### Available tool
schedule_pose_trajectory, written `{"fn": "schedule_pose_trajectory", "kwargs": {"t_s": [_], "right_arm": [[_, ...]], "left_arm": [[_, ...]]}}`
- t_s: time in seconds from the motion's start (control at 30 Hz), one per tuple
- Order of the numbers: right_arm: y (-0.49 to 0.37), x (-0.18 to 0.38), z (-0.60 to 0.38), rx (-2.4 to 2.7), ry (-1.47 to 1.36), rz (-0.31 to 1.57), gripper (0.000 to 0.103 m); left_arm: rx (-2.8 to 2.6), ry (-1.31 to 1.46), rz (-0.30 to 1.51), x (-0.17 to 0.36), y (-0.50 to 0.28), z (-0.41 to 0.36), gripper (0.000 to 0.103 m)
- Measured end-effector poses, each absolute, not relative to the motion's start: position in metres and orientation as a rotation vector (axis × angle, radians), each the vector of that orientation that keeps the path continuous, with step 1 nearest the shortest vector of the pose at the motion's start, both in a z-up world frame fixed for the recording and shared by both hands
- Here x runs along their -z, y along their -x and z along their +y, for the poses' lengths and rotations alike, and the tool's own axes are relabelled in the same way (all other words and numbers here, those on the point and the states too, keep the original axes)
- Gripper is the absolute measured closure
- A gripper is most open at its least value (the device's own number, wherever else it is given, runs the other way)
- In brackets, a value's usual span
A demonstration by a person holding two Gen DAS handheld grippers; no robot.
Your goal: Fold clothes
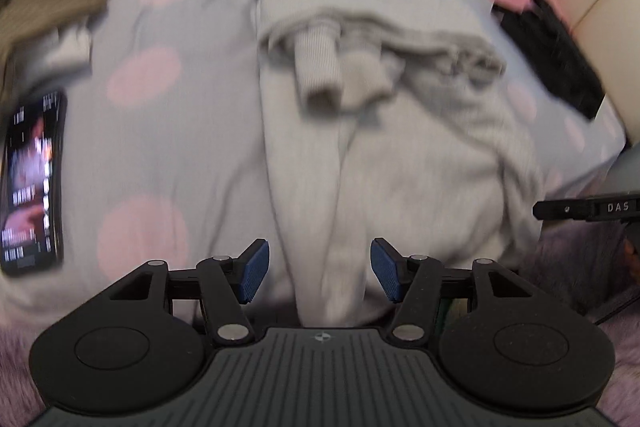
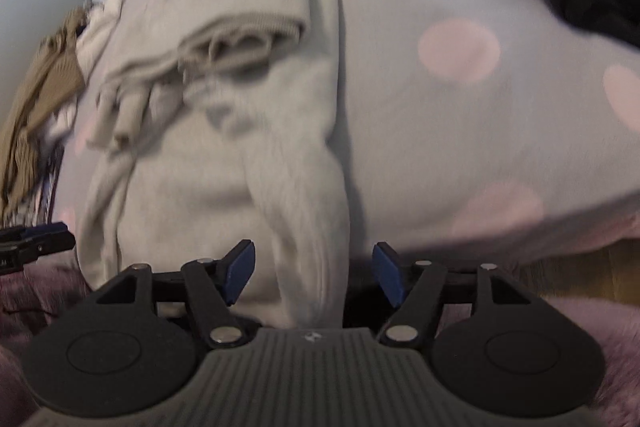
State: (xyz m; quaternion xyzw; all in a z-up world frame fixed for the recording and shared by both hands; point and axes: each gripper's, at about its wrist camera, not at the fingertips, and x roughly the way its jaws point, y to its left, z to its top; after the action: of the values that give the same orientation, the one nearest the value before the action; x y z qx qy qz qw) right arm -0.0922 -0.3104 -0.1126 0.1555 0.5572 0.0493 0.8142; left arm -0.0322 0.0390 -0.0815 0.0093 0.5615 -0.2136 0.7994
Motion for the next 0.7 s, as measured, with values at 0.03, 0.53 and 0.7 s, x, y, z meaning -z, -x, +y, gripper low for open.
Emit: {"fn": "schedule_pose_trajectory", "kwargs": {"t_s": [0.03, 0.53, 0.7], "right_arm": [[0.093, 0.117, -0.308, -0.108, -0.318, 1.206, 0.035], [0.075, 0.168, -0.271, -0.218, -0.105, 1.329, 0.075], [0.082, 0.141, -0.27, -0.293, -0.142, 1.262, 0.085]], "left_arm": [[0.451, -0.037, 1.225, 0.086, 0.033, 0.038, 0.049], [0.466, -0.012, 1.391, 0.125, 0.032, 0.038, 0.085], [0.524, -0.01, 1.352, 0.104, 0.035, 0.041, 0.096]]}}
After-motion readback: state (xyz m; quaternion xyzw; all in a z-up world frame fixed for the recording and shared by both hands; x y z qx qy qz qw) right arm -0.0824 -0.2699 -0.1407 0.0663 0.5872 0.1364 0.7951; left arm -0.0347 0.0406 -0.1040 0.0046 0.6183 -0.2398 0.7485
